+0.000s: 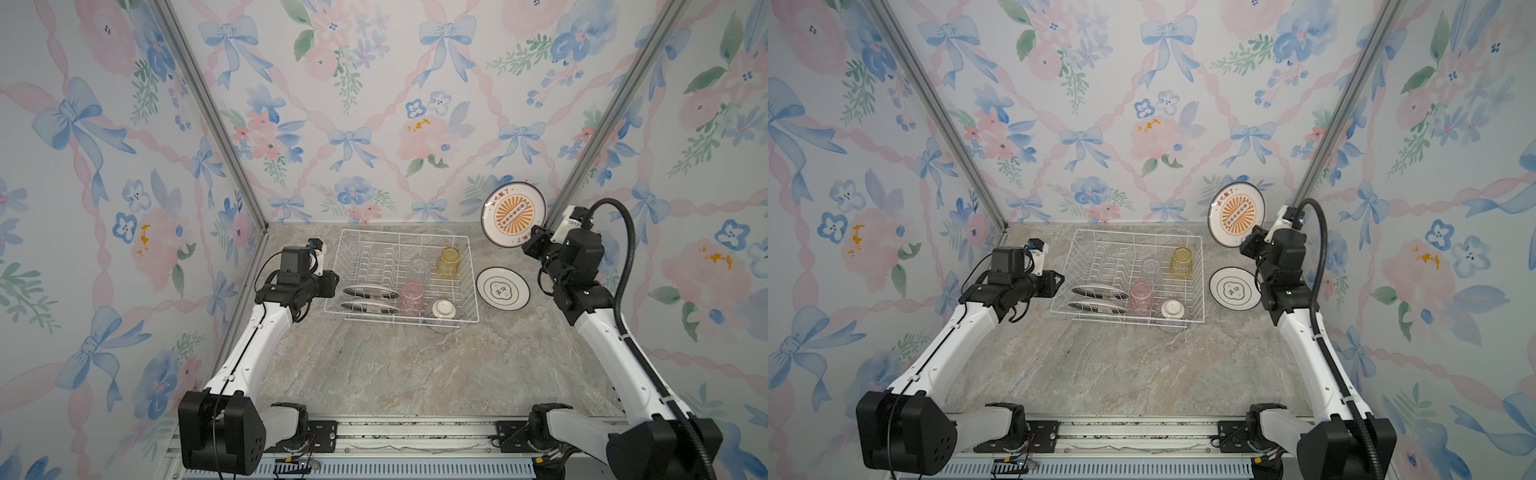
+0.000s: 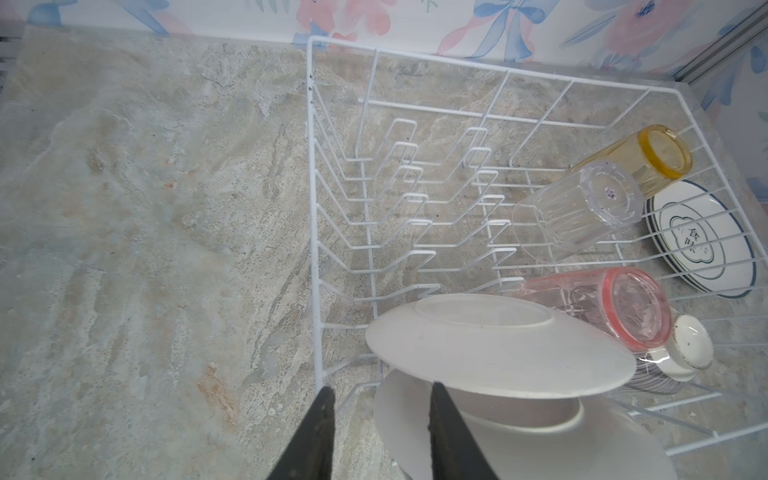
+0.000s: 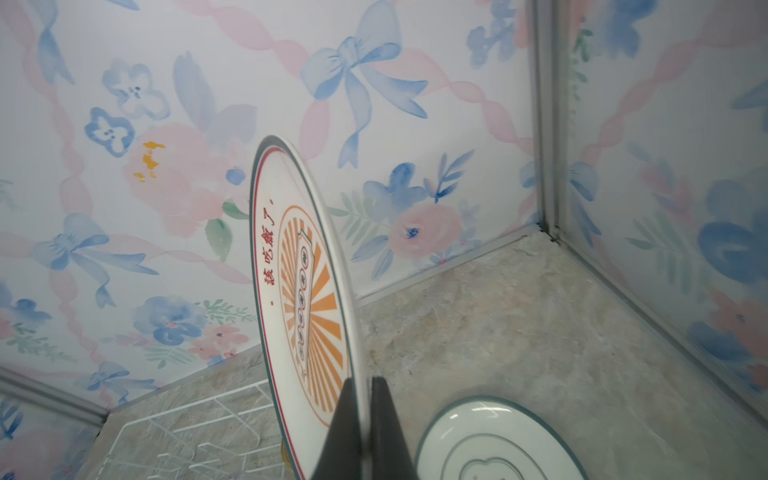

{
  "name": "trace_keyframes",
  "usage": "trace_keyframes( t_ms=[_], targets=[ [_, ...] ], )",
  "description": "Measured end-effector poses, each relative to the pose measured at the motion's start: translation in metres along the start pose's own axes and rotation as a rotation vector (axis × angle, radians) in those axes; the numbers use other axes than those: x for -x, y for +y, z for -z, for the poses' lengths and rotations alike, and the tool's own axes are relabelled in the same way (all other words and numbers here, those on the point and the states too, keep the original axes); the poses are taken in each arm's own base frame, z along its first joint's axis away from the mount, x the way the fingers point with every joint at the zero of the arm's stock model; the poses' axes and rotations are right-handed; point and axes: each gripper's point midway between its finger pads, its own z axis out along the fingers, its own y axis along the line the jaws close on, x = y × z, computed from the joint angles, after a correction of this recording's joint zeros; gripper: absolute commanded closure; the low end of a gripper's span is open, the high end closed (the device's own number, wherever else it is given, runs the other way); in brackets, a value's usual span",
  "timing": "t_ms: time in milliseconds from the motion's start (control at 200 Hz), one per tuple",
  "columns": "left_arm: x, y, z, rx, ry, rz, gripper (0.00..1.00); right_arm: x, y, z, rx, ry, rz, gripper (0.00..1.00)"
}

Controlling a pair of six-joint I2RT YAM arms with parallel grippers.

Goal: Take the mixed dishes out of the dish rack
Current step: 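Lift the orange-sunburst plate out of the rack with the right gripper and carry it away, then lower the orange-sunburst plate onto the stacked green-rimmed plates and open the right gripper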

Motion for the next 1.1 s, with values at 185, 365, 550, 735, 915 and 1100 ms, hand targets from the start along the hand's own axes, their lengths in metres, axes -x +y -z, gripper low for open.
trace_keyframes(
  t_ms=[185, 365, 550, 735, 915, 1100],
  targets=[
    [0.001, -0.004, 0.002, 0.001, -0.006, -0.030, 0.66, -0.042, -0.075, 0.004, -0.141, 0.107, -0.188, 1.00],
    [-0.006, 0.002, -0.009, 0.023, 0.029, -0.029, 0.66, -0.096, -0.120, -0.002, -0.186, 0.246, -0.392, 1.00],
    [-0.010, 0.004, -0.011, 0.032, 0.040, -0.026, 0.66, -0.145, -0.144, -0.016, -0.188, 0.364, -0.586, 1.00],
    [-0.012, 0.004, -0.013, 0.032, 0.047, -0.025, 0.66, -0.160, -0.135, -0.028, -0.114, 0.434, -0.651, 1.00],
    [-0.018, 0.006, -0.022, 0.034, 0.079, -0.020, 0.66, -0.176, -0.138, -0.035, -0.103, 0.473, -0.671, 1.00],
    [-0.020, 0.007, -0.024, 0.035, 0.087, -0.019, 0.67, -0.194, -0.146, -0.037, -0.121, 0.504, -0.684, 1.00]
  ],
)
